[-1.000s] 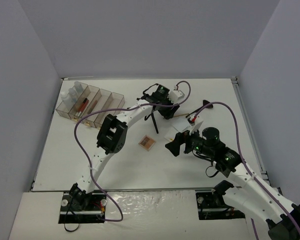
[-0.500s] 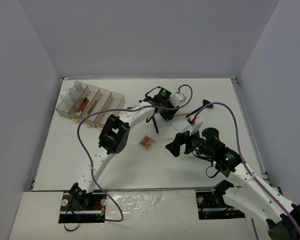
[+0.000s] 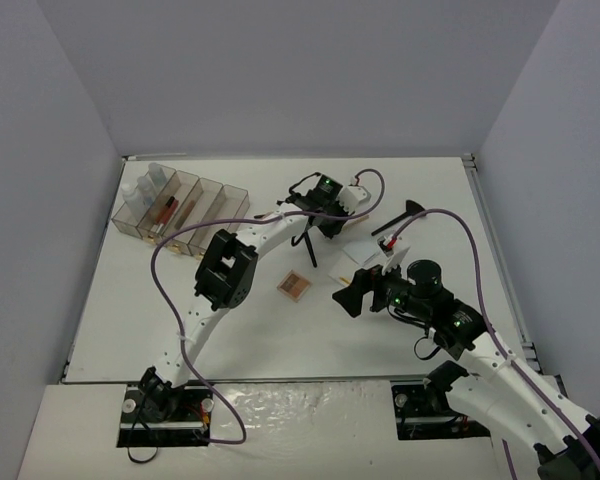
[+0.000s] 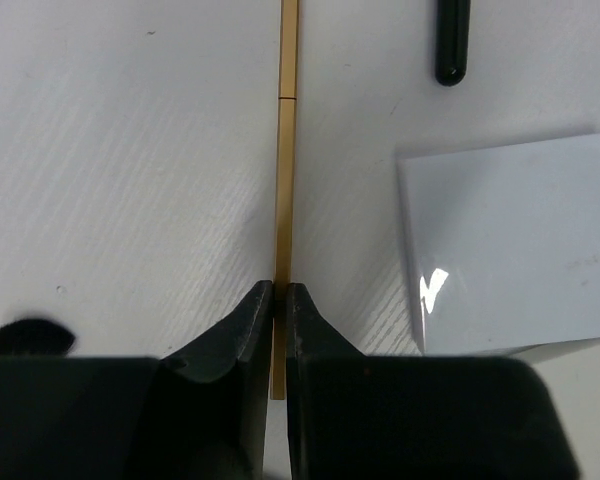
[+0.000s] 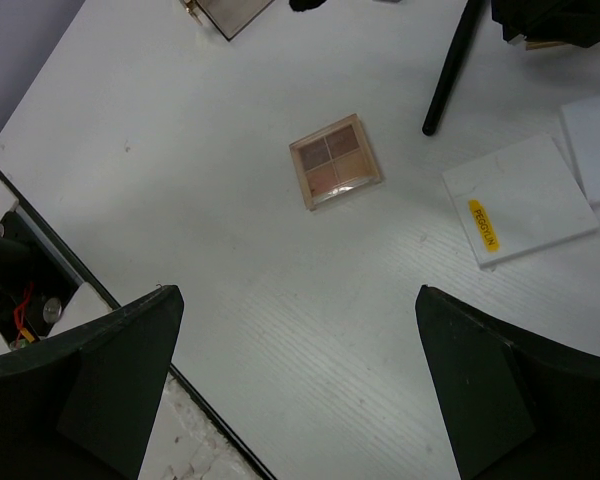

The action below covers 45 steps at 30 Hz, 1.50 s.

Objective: Organize the makeup

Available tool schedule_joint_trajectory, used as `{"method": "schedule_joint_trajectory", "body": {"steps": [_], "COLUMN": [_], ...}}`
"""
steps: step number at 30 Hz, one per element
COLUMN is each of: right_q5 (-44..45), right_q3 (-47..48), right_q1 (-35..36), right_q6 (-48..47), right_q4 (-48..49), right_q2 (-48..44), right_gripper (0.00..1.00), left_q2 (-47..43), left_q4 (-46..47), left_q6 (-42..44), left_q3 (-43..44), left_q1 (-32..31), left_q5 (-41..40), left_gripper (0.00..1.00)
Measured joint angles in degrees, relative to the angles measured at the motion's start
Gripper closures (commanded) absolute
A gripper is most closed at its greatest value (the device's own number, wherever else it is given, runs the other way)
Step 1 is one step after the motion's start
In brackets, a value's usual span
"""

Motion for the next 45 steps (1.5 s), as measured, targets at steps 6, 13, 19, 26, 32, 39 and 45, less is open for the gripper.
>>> {"method": "schedule_joint_trajectory", "body": {"steps": [6, 13, 19, 26, 32, 39, 45], "right_q5": [0.0, 0.0, -0.1, -0.1, -0.4, -0.5, -0.5], "right_q3": [-0.2, -0.2, -0.2, -0.9, -1.0, -1.2, -2.1], "right_q1": [0.0, 0.0, 0.0, 0.0, 0.0, 0.0, 0.0], "right_q6": [0.0, -0.4, -1.3, -2.4, -2.7, -2.7, -2.7], "right_q4": [0.0, 0.0, 0.0, 0.0, -0.1, -0.2, -0.6], "right_q2": [-2.1, -2.5, -2.5, -2.5, -2.7, -4.0, -4.4], "right_gripper": [0.0, 0.0, 0.0, 0.0, 0.0, 0.0, 0.0], "left_q2": [-10.0, -31.6, -45.0, -46.6, -46.1, -38.6, -32.3], "left_q4": [1.2, 6.2, 10.5, 8.9, 8.6, 8.4, 7.5], "left_q6": [-2.7, -6.6, -7.3, -6.0, -2.3, 1.1, 2.4], "left_q3": [-7.1, -21.3, -38.6, -48.5, -48.0, -41.2, -39.7], "left_q1": [1.3, 7.9, 20.7, 34.9, 42.9, 46.1, 46.1], "left_q5": [-3.7, -11.4, -14.6, -14.5, -14.2, -12.5, -11.1], "left_gripper": [1.0, 1.0, 1.0, 1.0, 1.0, 0.83, 0.49]}}
